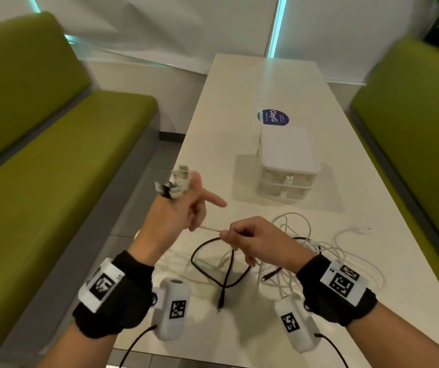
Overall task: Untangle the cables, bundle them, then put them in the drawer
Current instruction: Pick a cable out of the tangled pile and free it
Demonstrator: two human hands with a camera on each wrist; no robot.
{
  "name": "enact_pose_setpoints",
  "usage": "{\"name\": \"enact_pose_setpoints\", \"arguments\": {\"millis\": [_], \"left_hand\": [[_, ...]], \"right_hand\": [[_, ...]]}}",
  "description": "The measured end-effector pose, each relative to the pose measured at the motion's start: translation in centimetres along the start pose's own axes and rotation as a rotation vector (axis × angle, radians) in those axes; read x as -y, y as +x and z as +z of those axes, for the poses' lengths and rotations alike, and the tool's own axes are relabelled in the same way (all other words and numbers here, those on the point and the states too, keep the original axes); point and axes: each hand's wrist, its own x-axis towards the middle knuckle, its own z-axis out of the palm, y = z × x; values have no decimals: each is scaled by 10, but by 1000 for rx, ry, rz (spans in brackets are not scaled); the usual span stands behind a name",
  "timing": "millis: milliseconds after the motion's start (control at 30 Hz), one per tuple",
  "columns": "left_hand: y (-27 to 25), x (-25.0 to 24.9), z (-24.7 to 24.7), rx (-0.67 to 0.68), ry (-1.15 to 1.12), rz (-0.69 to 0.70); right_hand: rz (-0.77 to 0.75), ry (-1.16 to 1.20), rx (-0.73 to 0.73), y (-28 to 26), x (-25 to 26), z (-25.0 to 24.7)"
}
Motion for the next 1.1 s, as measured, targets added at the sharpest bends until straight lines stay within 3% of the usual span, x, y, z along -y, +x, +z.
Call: {"name": "enact_pose_setpoints", "arguments": {"millis": [100, 233, 333, 400, 500, 633, 767, 867, 967, 1100], "left_hand": [[-5, 8, 13, 31, 134, -52], [-1, 30, 31, 152, 684, -57], [-1, 25, 42, 217, 878, -69], [2, 28, 40, 199, 840, -114], [5, 32, 32, 127, 534, -159], [0, 14, 32, 12, 293, -115], [-3, 11, 16, -133, 211, -32], [1, 13, 8, -222, 95, -59], [0, 22, 6, -264, 130, -93], [-4, 32, 7, -261, 412, -42]], "right_hand": [[-55, -196, -99, 3, -4, 1], [-111, -301, -175, -5, -6, -1], [-118, -347, -166, -17, -10, -5], [-116, -370, -185, -22, -13, -9], [-120, -388, -197, -27, -15, -13], [-164, -495, -243, -26, -14, -15], [-148, -587, -268, -26, -20, -19], [-155, -651, -287, -25, -23, -19], [-121, -695, -299, -23, -24, -18], [-86, -747, -266, -26, -22, -14]]}}
